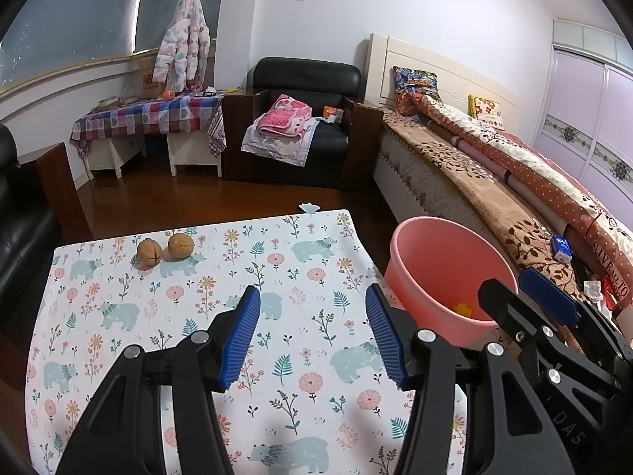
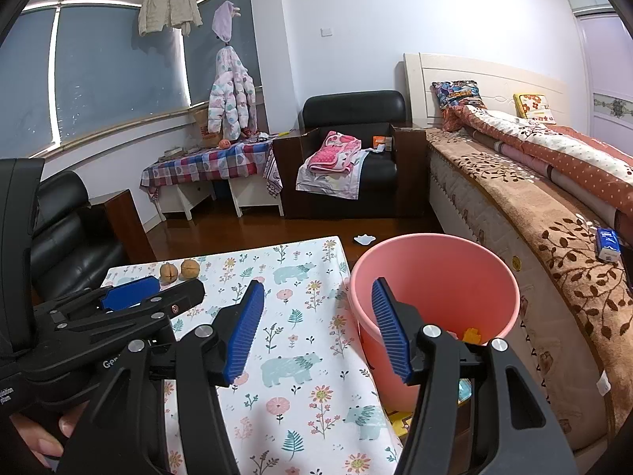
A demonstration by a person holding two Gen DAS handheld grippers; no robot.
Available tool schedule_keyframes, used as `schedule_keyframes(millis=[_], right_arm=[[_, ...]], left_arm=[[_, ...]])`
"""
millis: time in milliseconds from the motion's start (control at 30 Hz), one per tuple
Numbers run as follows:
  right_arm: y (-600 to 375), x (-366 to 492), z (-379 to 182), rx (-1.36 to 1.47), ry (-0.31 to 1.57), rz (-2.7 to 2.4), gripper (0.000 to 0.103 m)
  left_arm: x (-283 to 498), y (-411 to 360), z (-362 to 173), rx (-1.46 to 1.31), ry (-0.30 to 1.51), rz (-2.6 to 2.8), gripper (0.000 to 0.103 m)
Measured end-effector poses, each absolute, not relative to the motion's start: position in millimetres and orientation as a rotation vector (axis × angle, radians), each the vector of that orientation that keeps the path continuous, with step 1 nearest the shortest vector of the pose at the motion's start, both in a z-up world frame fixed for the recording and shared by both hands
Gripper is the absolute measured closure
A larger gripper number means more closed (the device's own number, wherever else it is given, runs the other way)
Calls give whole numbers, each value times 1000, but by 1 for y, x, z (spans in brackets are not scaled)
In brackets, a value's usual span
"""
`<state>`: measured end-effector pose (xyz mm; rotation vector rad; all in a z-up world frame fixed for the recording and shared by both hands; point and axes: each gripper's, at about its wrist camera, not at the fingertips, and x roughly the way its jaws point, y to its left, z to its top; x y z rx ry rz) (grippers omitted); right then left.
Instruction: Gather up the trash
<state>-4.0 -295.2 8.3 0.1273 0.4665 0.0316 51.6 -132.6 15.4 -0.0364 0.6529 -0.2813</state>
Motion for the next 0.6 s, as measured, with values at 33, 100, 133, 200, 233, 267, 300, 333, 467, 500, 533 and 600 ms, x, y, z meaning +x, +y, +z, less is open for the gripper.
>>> schedule_keyframes(millis=[33, 100, 133, 200, 233, 267, 300, 333, 467, 500, 533, 600], right_arm=[[-295, -4, 9, 127, 466, 33, 46], [-295, -4, 9, 127, 467, 35, 46], [-295, -4, 9, 127, 466, 35, 46], [-295, -4, 9, 128, 468, 35, 46], [-295, -3, 8, 128, 470, 36, 46], [-295, -2, 8, 128, 471, 37, 46], [-294, -3, 7, 129, 473, 38, 46], [-294, -1, 7, 129, 475, 39, 46], [-294, -1, 7, 129, 473, 43, 46], [-294, -1, 7, 128, 473, 43, 46], [-294, -1, 7, 129, 474, 44, 46], [-294, 0, 6, 127, 476, 44, 46]], left_arm=[[51, -132, 15, -36, 653, -281, 48], [51, -132, 15, -35, 655, -281, 48], [51, -132, 13, -34, 656, -282, 48], [50, -132, 11, -32, 656, -282, 48], [50, -132, 11, -32, 656, -282, 48], [50, -132, 10, -32, 657, -283, 48], [50, -131, 9, -31, 658, -283, 48], [51, -131, 8, -31, 659, -282, 48], [52, -131, 4, -27, 668, -283, 48], [52, -130, 4, -26, 668, -283, 48], [52, -130, 3, -26, 669, -283, 48], [52, -131, 4, -28, 670, -284, 48]])
